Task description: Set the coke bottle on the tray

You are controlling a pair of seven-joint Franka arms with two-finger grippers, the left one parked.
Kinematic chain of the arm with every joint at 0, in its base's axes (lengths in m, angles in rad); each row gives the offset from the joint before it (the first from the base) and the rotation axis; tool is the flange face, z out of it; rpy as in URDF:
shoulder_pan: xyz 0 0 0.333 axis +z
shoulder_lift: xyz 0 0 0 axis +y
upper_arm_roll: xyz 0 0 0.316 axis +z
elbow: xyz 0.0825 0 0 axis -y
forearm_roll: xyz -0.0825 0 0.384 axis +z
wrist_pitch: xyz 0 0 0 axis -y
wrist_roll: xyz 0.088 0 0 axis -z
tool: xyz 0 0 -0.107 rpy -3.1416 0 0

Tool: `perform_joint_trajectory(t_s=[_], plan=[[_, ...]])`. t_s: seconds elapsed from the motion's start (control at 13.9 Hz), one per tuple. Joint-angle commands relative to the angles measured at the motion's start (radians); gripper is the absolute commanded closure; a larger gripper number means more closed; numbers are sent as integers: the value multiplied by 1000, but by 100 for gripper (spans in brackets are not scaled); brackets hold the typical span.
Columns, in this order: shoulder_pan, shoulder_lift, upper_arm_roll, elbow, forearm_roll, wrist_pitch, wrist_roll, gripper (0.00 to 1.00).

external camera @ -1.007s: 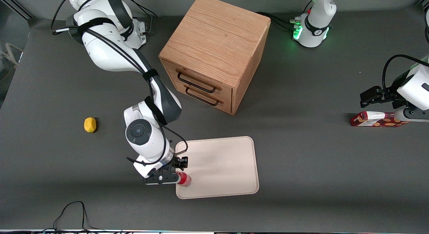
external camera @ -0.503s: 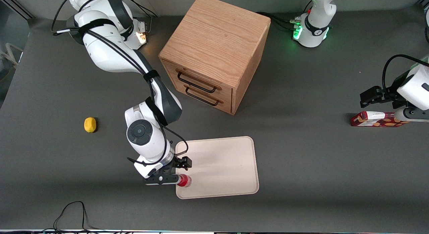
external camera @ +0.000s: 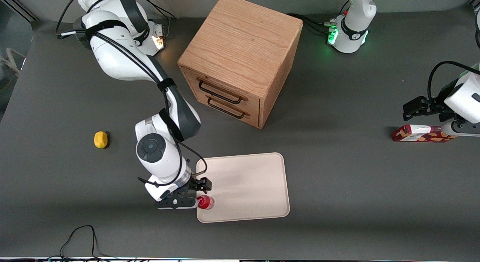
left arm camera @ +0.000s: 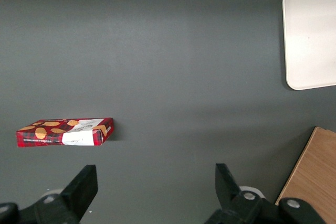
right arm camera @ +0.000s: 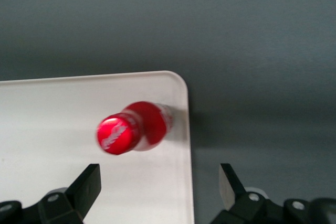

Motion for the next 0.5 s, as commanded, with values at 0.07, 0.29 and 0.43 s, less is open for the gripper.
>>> perform_joint_trajectory(t_s=[0.07,0.29,0.43], plan=[[-43,-161,3,-155,-10,-96,-61,0],[-96,-328,4,-313,-3,-179,-140,0],[-144,-477,1,-450,34,-214,-218,0]])
